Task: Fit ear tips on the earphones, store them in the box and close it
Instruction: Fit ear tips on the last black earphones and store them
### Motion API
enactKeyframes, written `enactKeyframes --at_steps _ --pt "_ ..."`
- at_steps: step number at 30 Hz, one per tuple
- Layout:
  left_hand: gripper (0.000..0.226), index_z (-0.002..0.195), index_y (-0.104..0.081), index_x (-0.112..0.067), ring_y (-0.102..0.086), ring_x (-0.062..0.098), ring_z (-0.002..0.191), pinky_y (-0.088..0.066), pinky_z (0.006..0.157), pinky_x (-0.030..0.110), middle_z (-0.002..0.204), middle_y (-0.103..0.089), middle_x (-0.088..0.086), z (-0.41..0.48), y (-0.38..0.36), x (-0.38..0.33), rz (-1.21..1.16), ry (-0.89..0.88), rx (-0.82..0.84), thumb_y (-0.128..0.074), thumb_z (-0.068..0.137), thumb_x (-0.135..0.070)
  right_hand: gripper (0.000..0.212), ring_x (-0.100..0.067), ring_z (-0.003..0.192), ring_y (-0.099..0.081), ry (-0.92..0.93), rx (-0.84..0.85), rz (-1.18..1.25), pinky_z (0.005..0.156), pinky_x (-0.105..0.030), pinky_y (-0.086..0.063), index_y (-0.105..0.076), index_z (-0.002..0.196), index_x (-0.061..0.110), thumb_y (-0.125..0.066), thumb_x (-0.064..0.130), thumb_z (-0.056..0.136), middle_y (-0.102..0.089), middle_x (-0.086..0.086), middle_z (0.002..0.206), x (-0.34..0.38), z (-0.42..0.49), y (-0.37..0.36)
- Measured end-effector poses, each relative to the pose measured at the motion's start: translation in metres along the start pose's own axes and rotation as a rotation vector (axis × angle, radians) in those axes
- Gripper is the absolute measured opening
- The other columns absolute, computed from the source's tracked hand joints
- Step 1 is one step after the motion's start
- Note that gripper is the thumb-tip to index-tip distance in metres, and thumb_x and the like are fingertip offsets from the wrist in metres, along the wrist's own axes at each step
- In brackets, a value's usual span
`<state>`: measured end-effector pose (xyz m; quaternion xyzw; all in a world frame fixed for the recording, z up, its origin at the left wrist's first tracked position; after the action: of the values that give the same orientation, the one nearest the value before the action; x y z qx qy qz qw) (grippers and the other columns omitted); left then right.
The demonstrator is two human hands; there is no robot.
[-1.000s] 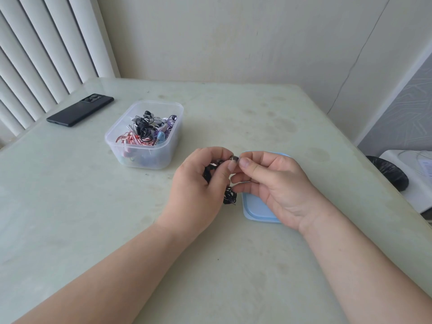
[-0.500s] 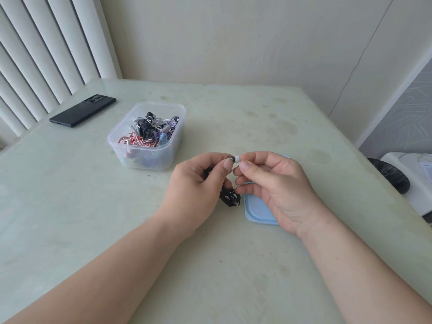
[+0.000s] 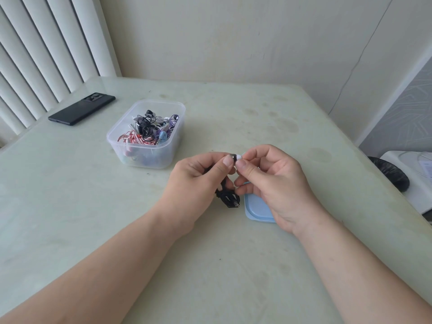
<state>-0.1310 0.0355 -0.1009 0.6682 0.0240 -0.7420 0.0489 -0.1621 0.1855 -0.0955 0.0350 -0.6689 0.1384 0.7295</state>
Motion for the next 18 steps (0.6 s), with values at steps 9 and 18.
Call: enactKeyframes --at_steps 9,18 --pt "0.022 0.091 -0.079 -0.014 -0.063 0.007 0.062 -0.048 0.059 0.015 0.070 -0.070 -0.002 -0.0008 -0.0029 -0.0042 0.080 -0.035 0.019 -0.065 0.102 -0.026 0.011 -0.026 0.066 -0.067 0.019 0.018 -0.021 0.063 -0.036 -0.057 -0.062 0.092 0.011 -0.068 0.002 0.095 -0.068 -0.004 0.075 0.0028 -0.0013 -0.0020" --pt "0.033 0.089 -0.078 -0.008 -0.057 0.011 0.064 -0.046 0.062 0.020 0.069 -0.065 -0.004 -0.0007 -0.0047 -0.0025 0.073 0.007 0.039 -0.059 0.105 -0.028 0.012 -0.025 0.067 -0.067 0.017 0.020 -0.057 0.062 -0.034 -0.057 -0.062 0.090 0.012 -0.066 0.002 0.096 -0.068 -0.001 0.071 0.0024 -0.0019 -0.0033"
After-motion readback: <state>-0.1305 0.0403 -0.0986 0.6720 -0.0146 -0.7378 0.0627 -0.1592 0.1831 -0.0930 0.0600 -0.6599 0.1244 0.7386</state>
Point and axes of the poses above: each hand's wrist, its own z-axis towards the middle knuckle, its own y-axis out of the back of the hand, x = y × z, the point moved 9 cm from there along z, towards the middle knuckle
